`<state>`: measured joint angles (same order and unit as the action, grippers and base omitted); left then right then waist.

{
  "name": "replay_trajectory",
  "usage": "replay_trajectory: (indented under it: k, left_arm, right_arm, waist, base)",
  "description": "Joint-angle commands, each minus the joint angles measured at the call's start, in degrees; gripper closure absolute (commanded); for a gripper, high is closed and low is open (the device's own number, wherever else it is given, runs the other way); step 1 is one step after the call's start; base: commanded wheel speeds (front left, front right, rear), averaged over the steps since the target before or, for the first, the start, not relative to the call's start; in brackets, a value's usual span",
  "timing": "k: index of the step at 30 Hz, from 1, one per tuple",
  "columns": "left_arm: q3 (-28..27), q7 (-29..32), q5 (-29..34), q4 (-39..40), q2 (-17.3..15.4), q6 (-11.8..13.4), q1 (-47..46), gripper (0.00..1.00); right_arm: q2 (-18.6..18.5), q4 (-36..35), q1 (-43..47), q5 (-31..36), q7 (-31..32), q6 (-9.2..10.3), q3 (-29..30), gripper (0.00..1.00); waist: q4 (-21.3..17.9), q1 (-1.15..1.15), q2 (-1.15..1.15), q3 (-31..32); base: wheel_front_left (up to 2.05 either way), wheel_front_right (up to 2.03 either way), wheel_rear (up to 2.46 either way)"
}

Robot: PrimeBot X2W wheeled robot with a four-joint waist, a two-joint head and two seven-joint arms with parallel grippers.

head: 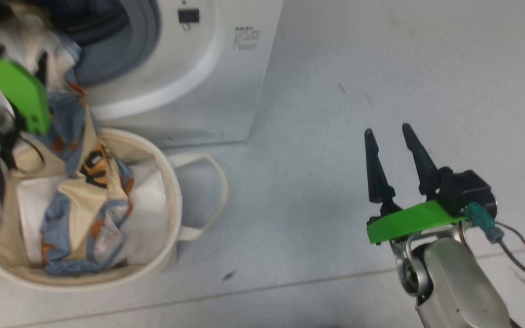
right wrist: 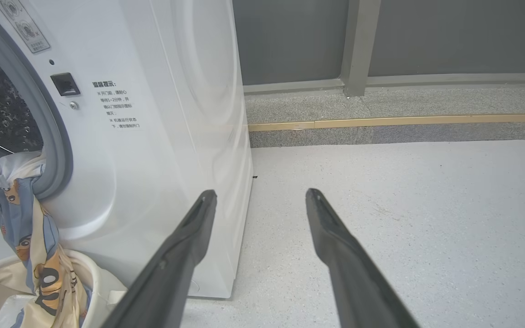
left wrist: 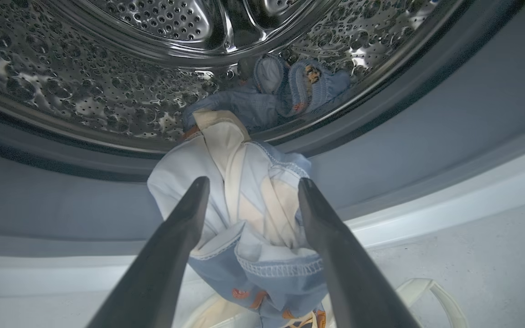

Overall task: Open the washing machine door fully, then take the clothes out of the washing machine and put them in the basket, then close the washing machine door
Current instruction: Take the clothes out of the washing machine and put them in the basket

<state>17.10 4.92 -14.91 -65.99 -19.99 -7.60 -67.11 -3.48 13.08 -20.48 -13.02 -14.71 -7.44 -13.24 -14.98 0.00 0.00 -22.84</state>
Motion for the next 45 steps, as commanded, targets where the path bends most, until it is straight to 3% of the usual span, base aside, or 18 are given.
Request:
replay_trajectory:
  k: [1,9,23,24,25,35,45]
  left_arm:
    - [-0.63,1.08,0.91,-0.37,-3.25,0.68,-4.83,0.00]
    - [0.48,8.95,1.66,-6.12,-3.94,2.95,-14.60,0.00]
    - [0.46,10.30,0.10,-7.58,-4.51,3.78,-18.64,0.00]
    - [0.67,10.35,0.14,-7.63,-4.41,3.73,-18.40,0.03]
    - [0.84,10.20,0.14,-7.67,-4.29,3.61,-18.13,1.00]
    - [1.15,7.16,-1.24,-7.84,-3.00,2.36,-15.41,1.00]
    - [0.13,-6.78,-4.26,-7.81,-0.25,1.07,-8.77,1.00]
  right_arm:
    - [0.58,-2.42,-1.20,0.10,-0.29,-0.05,-0.62,0.00]
    - [0.59,-4.30,-1.61,-0.62,-0.29,-0.05,-0.30,0.00]
    - [0.60,-5.59,-1.60,-0.92,-0.29,-0.05,0.71,0.00]
    - [0.60,-5.54,-1.63,-0.79,-0.29,-0.05,0.71,0.00]
    - [0.60,-5.47,-1.68,-0.68,-0.29,-0.05,0.67,0.00]
    - [0.60,-4.20,-1.91,0.04,-0.29,-0.05,0.13,0.00]
    - [0.60,-1.18,0.23,0.99,-0.29,-0.05,0.80,0.00]
  waist:
    - [-0.98,0.00,0.00,-3.61]
    - [-1.93,0.00,0.00,-9.26]
    - [-1.79,0.00,0.00,-13.62]
    - [-1.65,0.00,0.00,-13.62]
    - [-1.51,0.00,0.00,-13.56]
    - [-0.01,0.00,0.00,-11.25]
    - [2.79,0.00,0.00,-1.99]
  base:
    - [0.00,0.00,0.00]
    - [0.00,0.00,0.00]
    - [0.00,0.00,0.00]
    - [0.00,0.00,0.00]
    - [0.00,0.00,0.00]
    - [0.00,0.00,0.00]
    - [0.00,0.00,0.00]
